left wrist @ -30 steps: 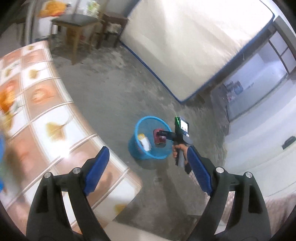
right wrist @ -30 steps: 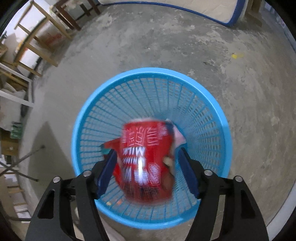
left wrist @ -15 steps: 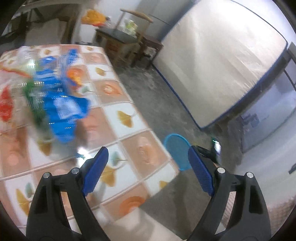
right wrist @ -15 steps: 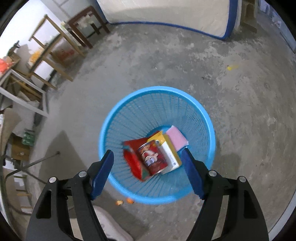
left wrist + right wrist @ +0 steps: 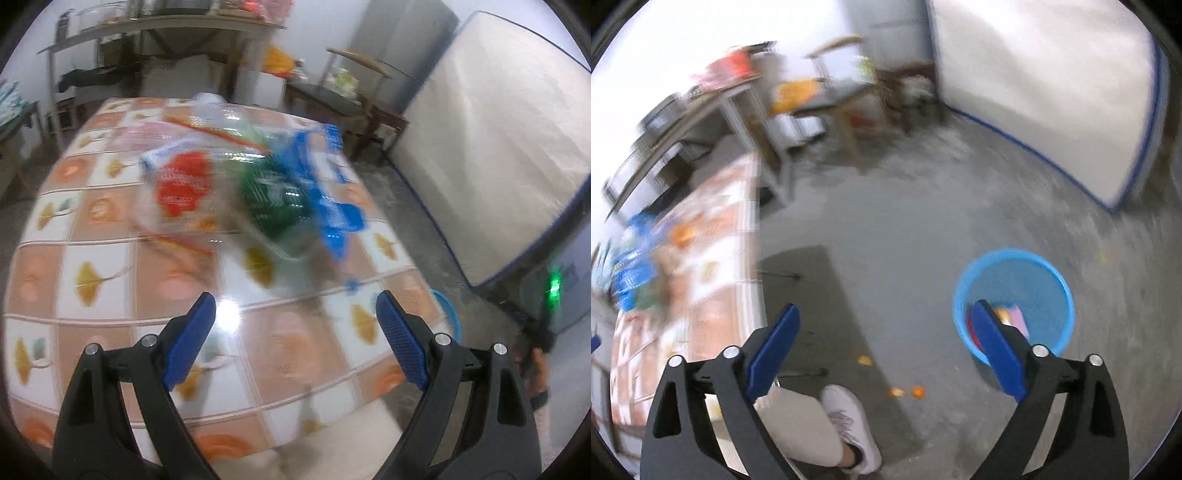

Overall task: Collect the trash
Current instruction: 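Move both tools back over the table toward the plastic bags, then grasp the clear plastic snack bag with the left tool while the right tool approaches the blue bag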

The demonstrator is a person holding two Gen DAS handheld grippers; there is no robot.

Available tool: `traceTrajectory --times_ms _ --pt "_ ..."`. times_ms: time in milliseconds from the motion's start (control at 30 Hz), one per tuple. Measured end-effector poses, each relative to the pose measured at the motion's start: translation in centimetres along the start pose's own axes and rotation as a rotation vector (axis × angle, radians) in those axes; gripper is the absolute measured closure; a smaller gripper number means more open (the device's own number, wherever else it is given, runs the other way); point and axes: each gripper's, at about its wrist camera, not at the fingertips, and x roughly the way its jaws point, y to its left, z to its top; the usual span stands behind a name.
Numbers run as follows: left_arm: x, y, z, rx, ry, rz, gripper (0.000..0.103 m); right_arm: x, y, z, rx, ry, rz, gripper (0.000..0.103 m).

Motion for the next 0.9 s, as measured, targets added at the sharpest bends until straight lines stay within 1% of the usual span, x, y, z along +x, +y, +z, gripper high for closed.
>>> traceTrajectory --times_ms 33,67,133,233,300,367,467,533,567,600,667,700,767,900 --pt "-0.3 0.8 0.0 -0.003 -0.011 0.028 0.013 -0.7 2.6 0.7 -0.046 -0.021 0.020 0.008" --pt "-0.5 1.4 -0.1 -0.004 -0.021 0.046 0.013 -1.1 4.3 1.2 -0.073 -0.037 0.037 0.007" --pt "-1.3 3.0 -0.1 -0.016 -0.045 0.071 0.011 -2.0 9.1 2.3 -0.142 -0.064 0.106 0.007" --pt "-2.6 5.2 -0.3 -0.035 -0.078 0.061 0.008 -2.6 15.1 3.1 -0.230 -0.080 0.122 0.007" --pt "-3.2 6.2 -0.4 -0.048 -0.107 0.058 0.008 -2.9 18.3 3.3 -0.283 -0.100 0.120 0.007" --pt "-3.9 7.3 -0.3 -0.069 -0.148 0.036 0.008 -2.8 21.0 3.4 -0.322 -0.124 0.129 0.007" --pt "-4.0 8.5 0.1 -0.090 -0.177 -0.015 0.008 -2.9 23.9 3.2 -0.335 -0.140 0.200 0.007" --pt "-3.2 9.4 0.8 -0.090 -0.177 -0.038 0.008 -2.7 25.1 3.3 -0.301 -0.130 0.270 0.007" --pt "-2.8 9.6 1.1 -0.087 -0.176 -0.049 0.008 -2.4 25.8 3.3 -0.277 -0.111 0.300 0.007" --pt "-2.1 10.0 1.6 -0.083 -0.174 -0.068 0.008 -1.9 26.5 3.4 -0.266 -0.071 0.325 0.007" --pt "-0.8 10.3 2.6 -0.064 -0.174 -0.098 0.008 -0.8 27.5 3.6 -0.266 -0.003 0.382 0.007" --pt "0.3 10.5 3.5 -0.034 -0.176 -0.106 0.008 -0.3 27.7 3.7 -0.261 0.027 0.411 0.007" --pt "2.3 10.6 5.0 0.022 -0.161 -0.085 0.008 0.5 28.3 3.8 -0.257 0.061 0.443 0.007" --pt "6.0 10.4 7.5 0.137 -0.115 -0.066 0.008 1.1 29.2 3.7 -0.267 0.084 0.464 0.007"
